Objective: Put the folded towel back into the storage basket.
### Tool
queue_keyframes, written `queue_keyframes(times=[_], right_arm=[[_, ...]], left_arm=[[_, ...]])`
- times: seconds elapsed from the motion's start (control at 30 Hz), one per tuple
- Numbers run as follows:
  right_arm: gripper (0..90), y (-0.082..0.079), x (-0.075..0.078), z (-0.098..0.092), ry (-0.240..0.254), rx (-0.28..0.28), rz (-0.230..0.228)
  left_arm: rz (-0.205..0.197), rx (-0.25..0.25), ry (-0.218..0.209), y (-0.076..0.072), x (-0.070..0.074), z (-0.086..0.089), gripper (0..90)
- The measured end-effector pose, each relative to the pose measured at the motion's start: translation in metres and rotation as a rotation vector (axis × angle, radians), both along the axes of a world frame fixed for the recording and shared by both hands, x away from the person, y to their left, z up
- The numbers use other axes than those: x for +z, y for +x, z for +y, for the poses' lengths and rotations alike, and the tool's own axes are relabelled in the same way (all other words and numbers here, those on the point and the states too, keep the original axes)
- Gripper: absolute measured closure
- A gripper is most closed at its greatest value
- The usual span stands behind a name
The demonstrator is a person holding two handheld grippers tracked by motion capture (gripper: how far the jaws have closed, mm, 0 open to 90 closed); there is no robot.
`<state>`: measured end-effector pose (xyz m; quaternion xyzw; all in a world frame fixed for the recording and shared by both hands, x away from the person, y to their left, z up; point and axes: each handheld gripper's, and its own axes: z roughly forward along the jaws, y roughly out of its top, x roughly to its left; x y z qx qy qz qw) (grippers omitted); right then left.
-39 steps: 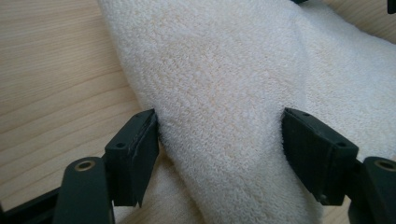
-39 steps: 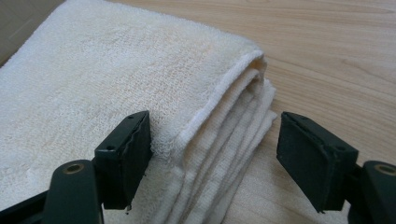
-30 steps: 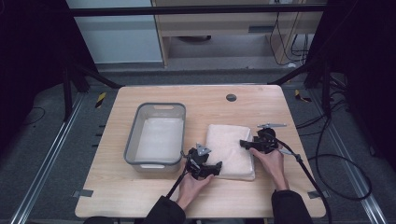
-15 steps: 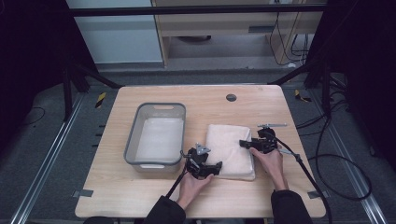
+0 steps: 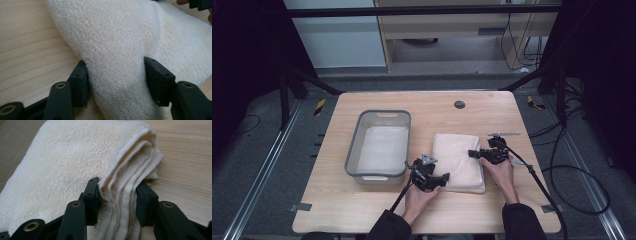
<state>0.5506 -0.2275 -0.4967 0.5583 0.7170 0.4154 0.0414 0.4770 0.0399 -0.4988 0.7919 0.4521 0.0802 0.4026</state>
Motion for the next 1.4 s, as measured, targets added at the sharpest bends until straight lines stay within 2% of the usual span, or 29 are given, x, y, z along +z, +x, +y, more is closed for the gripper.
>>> queue_keyframes(times=[0.27, 0.37, 0.6, 0.77, 0.97, 1.03, 1.4], right_arm=[[66.6, 0.000, 0.002, 0.000, 0.003, 0.006, -0.007], [68.5, -0.001, 0.006, -0.001, 0.012, 0.003, -0.009], [69.6, -0.008, 0.020, -0.003, 0.022, 0.003, -0.067], [69.6, -0.017, 0.036, -0.006, 0.033, 0.006, -0.122], [69.6, -0.023, 0.049, -0.009, 0.049, 0.006, -0.159], [69.5, -0.026, 0.058, -0.009, 0.055, 0.006, -0.181], [69.5, -0.035, 0.081, -0.006, 0.064, 0.005, -0.239]], left_arm=[[0.001, -0.005, -0.003, -0.001, 0.003, 0.000, 51.2], [-0.004, -0.007, -0.023, -0.003, 0.005, 0.001, 54.2], [-0.024, -0.012, -0.070, -0.006, 0.011, 0.005, 57.0], [-0.052, -0.020, -0.098, -0.010, 0.020, 0.007, 57.1], [-0.086, -0.031, -0.117, -0.013, 0.036, 0.010, 57.1], [-0.098, -0.034, -0.118, -0.014, 0.041, 0.010, 57.1], [-0.153, -0.048, -0.125, -0.020, 0.066, 0.017, 57.1]])
